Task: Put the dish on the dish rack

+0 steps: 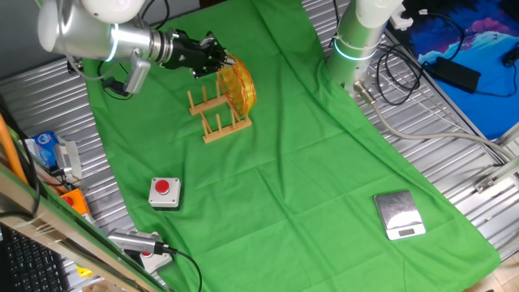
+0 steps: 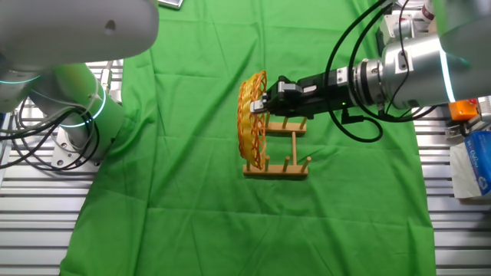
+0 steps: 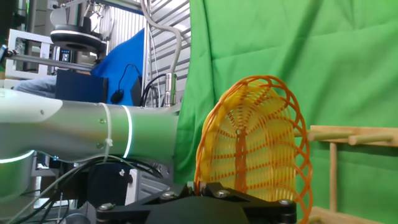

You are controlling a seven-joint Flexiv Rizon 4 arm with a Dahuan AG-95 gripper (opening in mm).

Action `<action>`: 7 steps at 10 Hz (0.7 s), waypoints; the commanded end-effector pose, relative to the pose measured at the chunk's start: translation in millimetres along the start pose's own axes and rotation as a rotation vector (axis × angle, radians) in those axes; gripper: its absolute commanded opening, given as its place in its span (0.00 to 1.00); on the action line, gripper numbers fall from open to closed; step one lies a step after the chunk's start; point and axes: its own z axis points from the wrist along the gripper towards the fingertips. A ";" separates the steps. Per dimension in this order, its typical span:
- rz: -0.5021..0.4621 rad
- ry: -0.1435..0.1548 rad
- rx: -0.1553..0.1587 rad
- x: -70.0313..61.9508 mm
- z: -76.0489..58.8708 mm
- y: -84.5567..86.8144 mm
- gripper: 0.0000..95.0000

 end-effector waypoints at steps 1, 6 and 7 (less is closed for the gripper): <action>-0.002 0.000 -0.002 0.1 -0.1 -1.6 0.00; -0.024 -0.004 -0.005 0.5 2.8 -5.9 0.00; -0.026 -0.004 -0.006 0.6 2.9 -6.1 0.00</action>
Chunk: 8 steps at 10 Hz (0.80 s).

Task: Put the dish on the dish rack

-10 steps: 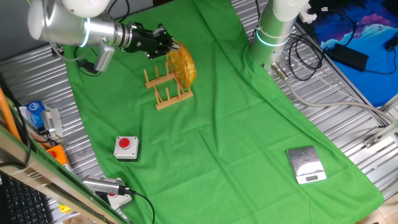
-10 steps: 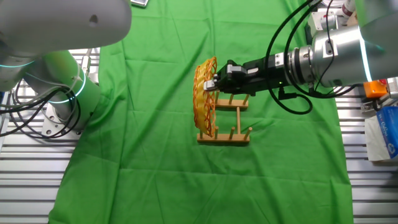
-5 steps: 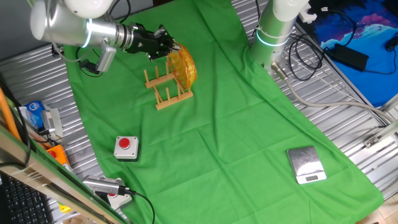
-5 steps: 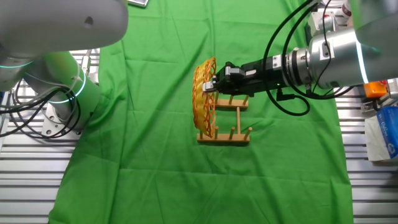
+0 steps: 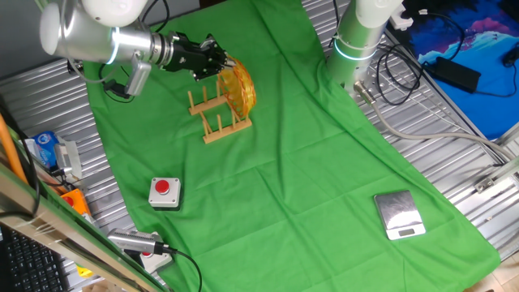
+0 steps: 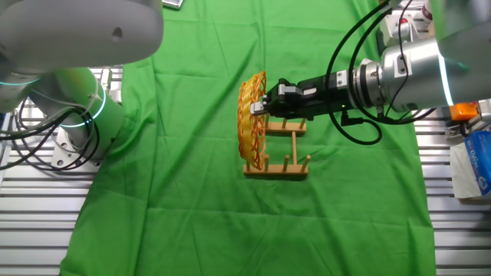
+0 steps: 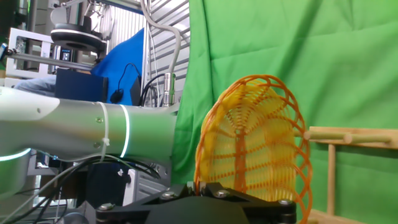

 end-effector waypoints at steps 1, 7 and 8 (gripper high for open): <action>-0.001 0.000 0.000 0.0 0.5 -0.8 0.00; 0.075 -0.001 0.008 -0.5 -2.1 2.9 0.00; 0.077 -0.003 0.011 -0.5 -2.1 2.9 0.00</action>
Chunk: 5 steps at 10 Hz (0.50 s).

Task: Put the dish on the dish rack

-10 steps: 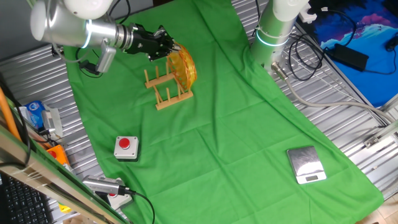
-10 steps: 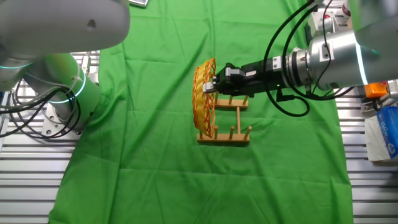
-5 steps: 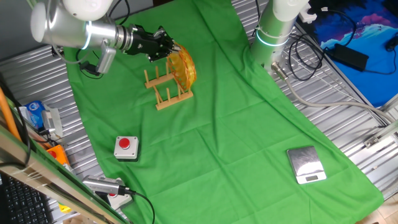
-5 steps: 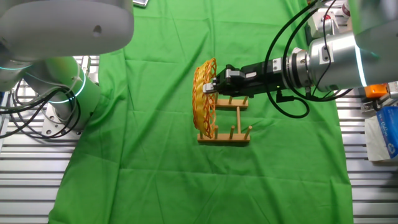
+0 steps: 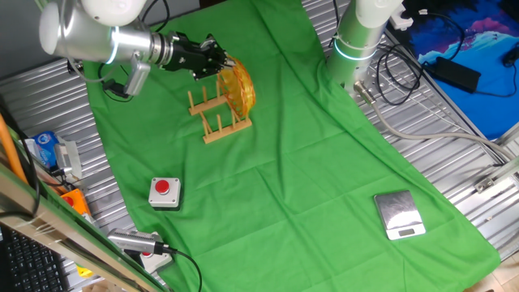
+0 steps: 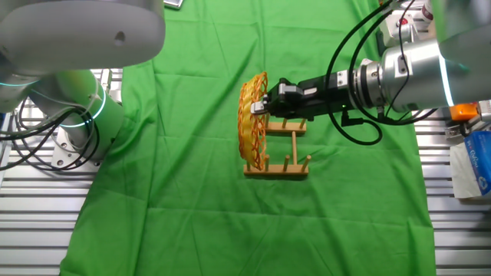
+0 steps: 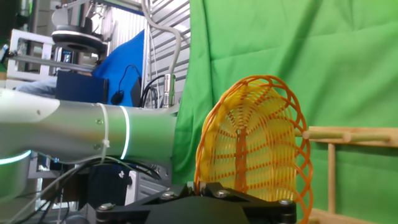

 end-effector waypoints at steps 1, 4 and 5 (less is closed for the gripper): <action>0.010 -0.013 0.009 0.0 0.7 0.5 0.40; 0.000 -0.018 0.010 0.0 1.0 0.1 0.40; -0.002 -0.021 0.010 0.0 1.0 0.1 0.40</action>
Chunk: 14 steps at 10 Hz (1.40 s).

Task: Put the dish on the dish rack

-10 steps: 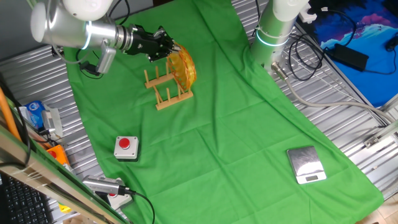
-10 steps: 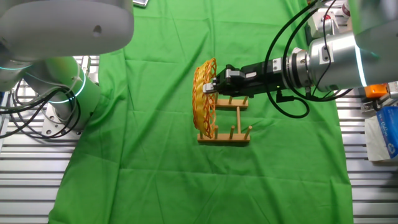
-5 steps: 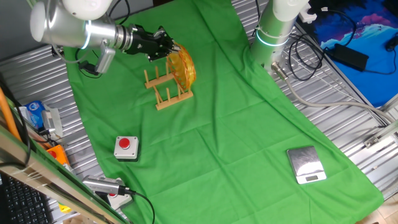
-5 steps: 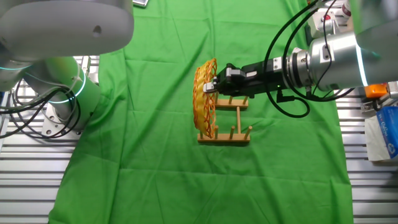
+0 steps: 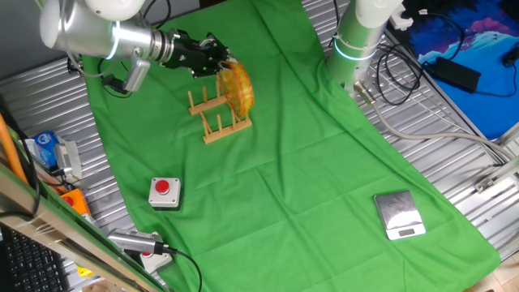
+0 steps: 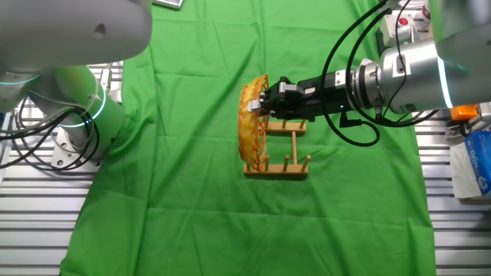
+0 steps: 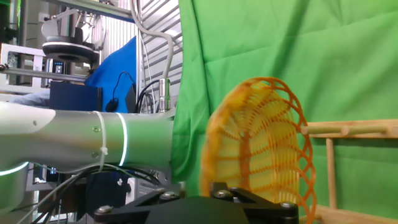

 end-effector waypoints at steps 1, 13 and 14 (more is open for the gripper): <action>0.004 -0.007 -0.003 -0.4 -1.3 -0.4 0.40; 0.122 -0.029 0.126 -2.0 -9.6 11.6 0.40; 0.111 -0.026 0.132 -2.0 -9.6 11.6 0.40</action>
